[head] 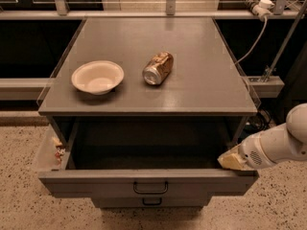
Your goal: Open top drawer
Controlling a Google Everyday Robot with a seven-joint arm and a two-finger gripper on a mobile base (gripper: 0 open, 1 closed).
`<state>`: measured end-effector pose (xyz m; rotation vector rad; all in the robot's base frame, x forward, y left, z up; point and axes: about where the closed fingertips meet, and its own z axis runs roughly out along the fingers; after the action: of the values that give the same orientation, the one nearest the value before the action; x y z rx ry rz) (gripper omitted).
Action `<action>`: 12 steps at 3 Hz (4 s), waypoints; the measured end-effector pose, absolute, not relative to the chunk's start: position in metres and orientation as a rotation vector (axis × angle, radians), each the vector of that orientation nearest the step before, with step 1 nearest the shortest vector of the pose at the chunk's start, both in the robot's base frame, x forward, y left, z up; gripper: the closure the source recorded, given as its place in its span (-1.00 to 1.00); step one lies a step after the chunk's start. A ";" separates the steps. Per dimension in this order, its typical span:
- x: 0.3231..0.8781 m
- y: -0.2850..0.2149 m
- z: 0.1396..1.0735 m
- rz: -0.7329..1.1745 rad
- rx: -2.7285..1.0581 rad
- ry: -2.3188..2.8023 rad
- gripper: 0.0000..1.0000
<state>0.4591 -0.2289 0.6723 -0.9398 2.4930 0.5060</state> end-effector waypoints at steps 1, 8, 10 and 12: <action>0.438 -0.226 0.676 0.565 -1.031 2.502 1.00; 0.451 -0.204 0.788 0.446 -1.335 2.149 -0.33; 0.451 -0.204 0.788 0.446 -1.335 2.149 -1.00; 0.380 -0.218 0.786 0.432 -1.337 2.245 -1.00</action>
Offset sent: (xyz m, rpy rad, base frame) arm -0.1318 -0.0030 0.0548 0.0214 0.2430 0.4844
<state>0.3802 -0.2180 0.7858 -1.3373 2.2446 0.4319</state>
